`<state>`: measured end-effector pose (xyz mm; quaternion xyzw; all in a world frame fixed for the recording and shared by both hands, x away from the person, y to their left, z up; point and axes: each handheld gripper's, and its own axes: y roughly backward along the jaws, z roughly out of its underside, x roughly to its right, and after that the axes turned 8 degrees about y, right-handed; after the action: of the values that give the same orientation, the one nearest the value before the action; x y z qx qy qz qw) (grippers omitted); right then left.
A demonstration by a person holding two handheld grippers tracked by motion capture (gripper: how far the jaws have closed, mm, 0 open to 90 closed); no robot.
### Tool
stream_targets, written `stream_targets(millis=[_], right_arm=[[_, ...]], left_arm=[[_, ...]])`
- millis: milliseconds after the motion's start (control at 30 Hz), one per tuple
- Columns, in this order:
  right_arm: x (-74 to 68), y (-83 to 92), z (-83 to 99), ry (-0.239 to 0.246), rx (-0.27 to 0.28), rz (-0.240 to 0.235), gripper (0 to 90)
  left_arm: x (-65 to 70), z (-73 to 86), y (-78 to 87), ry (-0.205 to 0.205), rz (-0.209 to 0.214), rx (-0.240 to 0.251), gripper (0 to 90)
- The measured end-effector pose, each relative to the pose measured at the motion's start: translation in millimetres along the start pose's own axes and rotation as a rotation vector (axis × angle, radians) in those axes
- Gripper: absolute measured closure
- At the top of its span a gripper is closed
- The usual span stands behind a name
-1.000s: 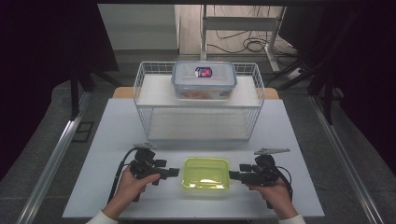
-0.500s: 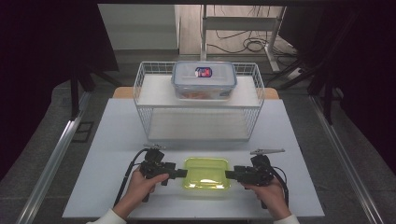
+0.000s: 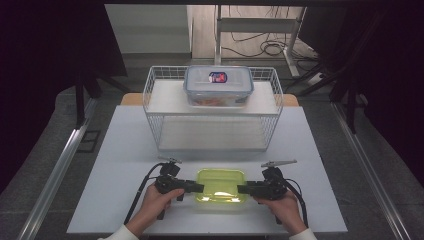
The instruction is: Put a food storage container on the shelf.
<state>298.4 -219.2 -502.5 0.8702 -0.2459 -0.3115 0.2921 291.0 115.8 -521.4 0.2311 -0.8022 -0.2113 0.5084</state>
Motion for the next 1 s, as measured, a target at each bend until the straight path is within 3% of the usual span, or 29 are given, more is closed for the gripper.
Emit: stream_targets(millis=[167, 467, 633, 1000], right_arm=[[1.0, 0.7, 2.4, -0.02, 0.014, -0.02, 64.9], [-1.4, 4.6, 6.3, -0.043, 0.055, -0.024, 71.2], [-2.6, 6.1, 8.3, -0.055, 0.075, -0.029, 73.4], [-4.8, 12.7, 9.7, -0.049, 0.093, -0.049, 78.8]], left_arm=[[1.6, 1.4, 2.5, -0.027, -0.03, 0.013, 63.9], [9.5, 10.5, 6.1, -0.073, -0.059, 0.055, 67.4], [7.4, 15.1, 8.1, -0.062, -0.027, 0.069, 68.4], [12.4, 17.8, 15.7, -0.102, -0.011, 0.114, 74.7]])
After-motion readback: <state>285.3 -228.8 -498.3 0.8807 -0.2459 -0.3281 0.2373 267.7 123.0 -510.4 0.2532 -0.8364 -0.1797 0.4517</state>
